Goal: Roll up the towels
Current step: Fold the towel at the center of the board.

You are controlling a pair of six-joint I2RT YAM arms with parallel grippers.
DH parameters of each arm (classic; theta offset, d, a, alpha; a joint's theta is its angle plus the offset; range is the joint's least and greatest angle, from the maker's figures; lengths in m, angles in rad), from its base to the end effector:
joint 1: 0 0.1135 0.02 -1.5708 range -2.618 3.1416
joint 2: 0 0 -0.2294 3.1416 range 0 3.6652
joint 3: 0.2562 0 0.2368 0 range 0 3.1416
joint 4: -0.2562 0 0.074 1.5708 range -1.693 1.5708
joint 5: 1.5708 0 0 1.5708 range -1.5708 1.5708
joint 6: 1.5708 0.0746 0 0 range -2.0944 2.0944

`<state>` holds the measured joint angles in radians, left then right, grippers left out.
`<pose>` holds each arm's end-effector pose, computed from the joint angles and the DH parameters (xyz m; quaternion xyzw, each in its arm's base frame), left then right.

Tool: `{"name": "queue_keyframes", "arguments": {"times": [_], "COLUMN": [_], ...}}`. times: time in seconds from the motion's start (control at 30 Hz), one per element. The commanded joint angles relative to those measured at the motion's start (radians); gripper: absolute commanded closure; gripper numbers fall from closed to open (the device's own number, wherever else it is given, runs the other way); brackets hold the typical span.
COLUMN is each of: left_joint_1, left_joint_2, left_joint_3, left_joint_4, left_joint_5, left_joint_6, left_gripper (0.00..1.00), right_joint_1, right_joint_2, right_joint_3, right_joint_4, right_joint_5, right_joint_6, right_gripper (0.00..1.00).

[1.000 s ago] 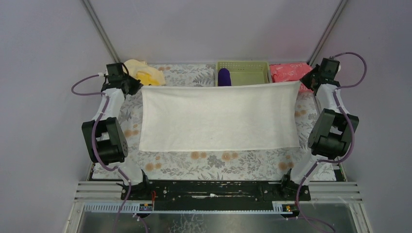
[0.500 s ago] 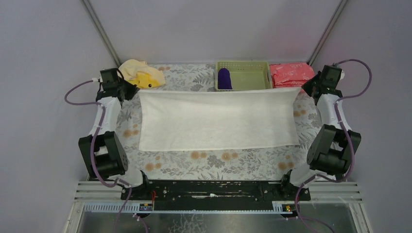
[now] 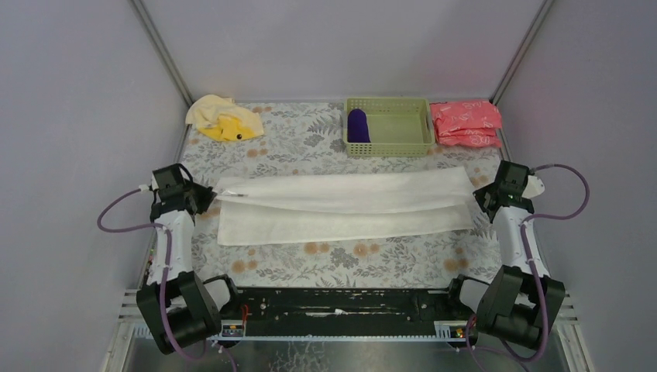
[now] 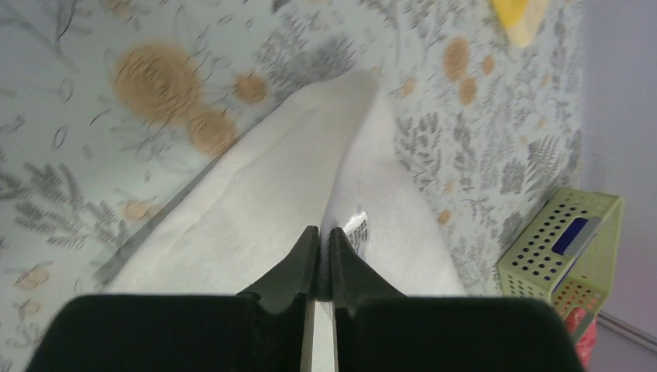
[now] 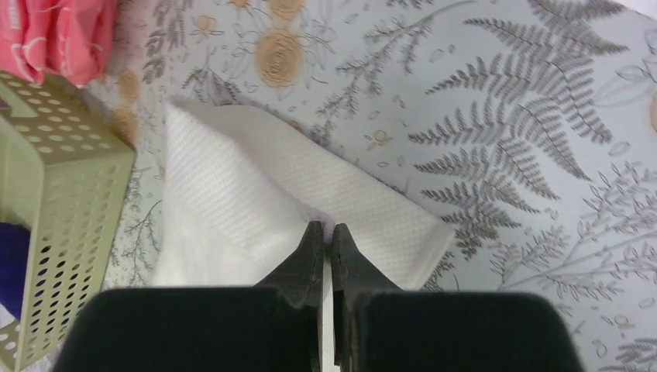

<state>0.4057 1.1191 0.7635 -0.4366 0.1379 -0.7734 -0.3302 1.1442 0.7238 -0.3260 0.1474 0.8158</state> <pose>0.2424 0.0929 0.1911 -0.4914 0.7817 -0.1319 0.3606 0.2492 -0.0970 0.1833 0.5202 0.7518 0.0306 0.4040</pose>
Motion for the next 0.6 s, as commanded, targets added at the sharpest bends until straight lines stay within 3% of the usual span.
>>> {"name": "queue_keyframes", "arguments": {"times": [0.0, 0.3, 0.57], "left_joint_1": [0.018, 0.025, 0.027], "left_joint_2": [-0.118, -0.205, -0.218], "left_joint_3": [-0.1, -0.16, -0.228], "left_joint_4": [-0.048, -0.165, -0.154], "left_joint_5": [-0.047, -0.14, -0.127], "left_joint_6": [-0.006, -0.01, -0.076], "left_gripper": [1.0, 1.0, 1.0], "right_joint_1": [-0.004, 0.085, 0.091], "right_joint_2": [-0.049, -0.152, -0.1], "right_joint_3": [-0.025, -0.075, -0.111], "right_joint_4": [-0.082, -0.239, -0.138], "right_joint_5": [0.081, 0.31, 0.405], "right_joint_6": [0.057, 0.045, 0.02], "right_gripper": [1.0, 1.0, 1.0]}}
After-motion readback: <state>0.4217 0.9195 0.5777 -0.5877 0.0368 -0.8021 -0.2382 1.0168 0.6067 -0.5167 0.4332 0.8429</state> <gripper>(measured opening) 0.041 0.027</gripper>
